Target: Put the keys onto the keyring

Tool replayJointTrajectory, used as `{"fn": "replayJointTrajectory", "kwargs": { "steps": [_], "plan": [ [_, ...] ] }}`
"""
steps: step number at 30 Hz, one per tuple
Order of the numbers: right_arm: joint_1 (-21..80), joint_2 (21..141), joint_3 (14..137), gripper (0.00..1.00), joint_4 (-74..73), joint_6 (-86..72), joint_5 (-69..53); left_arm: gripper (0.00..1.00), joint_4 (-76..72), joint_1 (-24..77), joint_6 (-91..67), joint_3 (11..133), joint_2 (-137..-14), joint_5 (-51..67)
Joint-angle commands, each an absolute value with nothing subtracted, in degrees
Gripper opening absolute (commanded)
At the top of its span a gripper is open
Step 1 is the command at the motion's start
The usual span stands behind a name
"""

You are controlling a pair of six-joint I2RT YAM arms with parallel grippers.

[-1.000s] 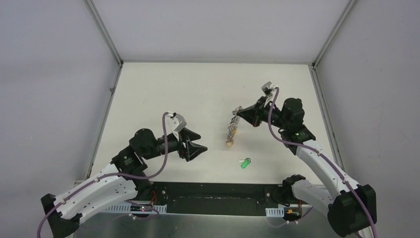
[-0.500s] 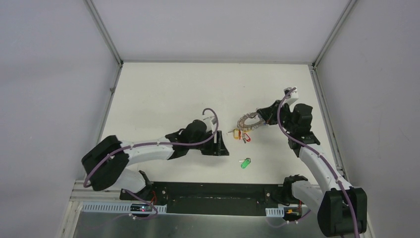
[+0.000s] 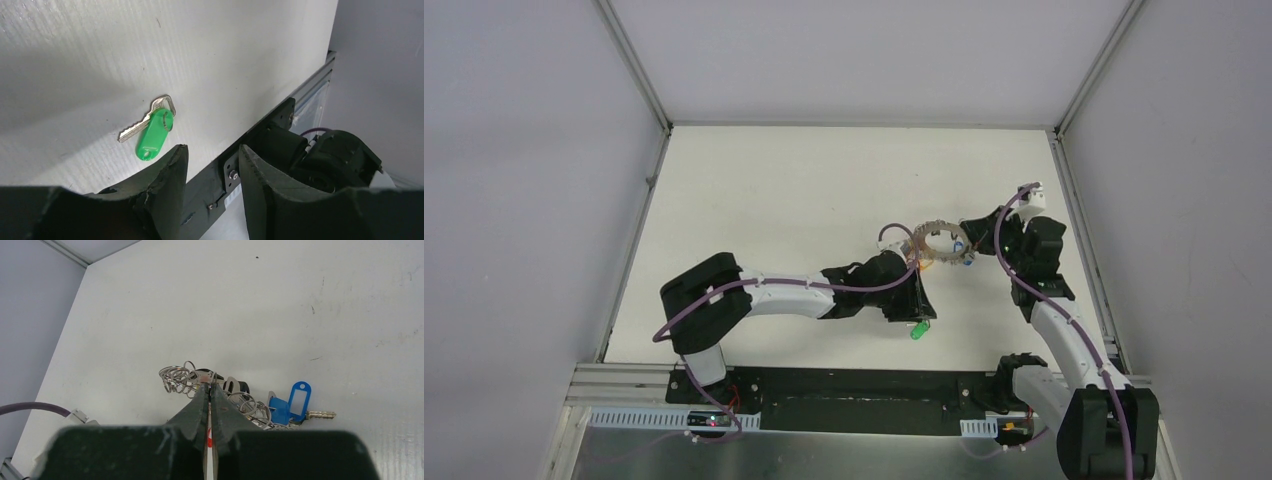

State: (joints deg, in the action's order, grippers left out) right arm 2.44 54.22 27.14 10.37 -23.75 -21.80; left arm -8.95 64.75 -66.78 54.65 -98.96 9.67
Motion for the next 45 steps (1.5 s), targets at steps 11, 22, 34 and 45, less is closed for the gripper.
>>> {"fn": "replayJointTrajectory", "kwargs": {
  "steps": [11,22,34,45],
  "plan": [
    [2.01,51.87,26.07,0.0,9.92,-24.33,-20.47,0.48,2.99,67.91,-75.54,61.87,-104.27,-1.34],
    [1.94,51.94,25.93,0.0,9.93,-24.6,-20.41,0.38,1.23,67.94,-75.05,63.13,-106.85,1.04],
    [1.96,52.13,25.75,0.0,10.01,-25.09,-19.97,0.32,2.27,68.28,-73.63,64.41,-107.05,0.98],
    [1.98,52.12,25.75,0.0,9.89,-25.3,-19.78,0.4,2.34,68.23,-74.67,64.27,-108.06,2.04]
  ]
}}
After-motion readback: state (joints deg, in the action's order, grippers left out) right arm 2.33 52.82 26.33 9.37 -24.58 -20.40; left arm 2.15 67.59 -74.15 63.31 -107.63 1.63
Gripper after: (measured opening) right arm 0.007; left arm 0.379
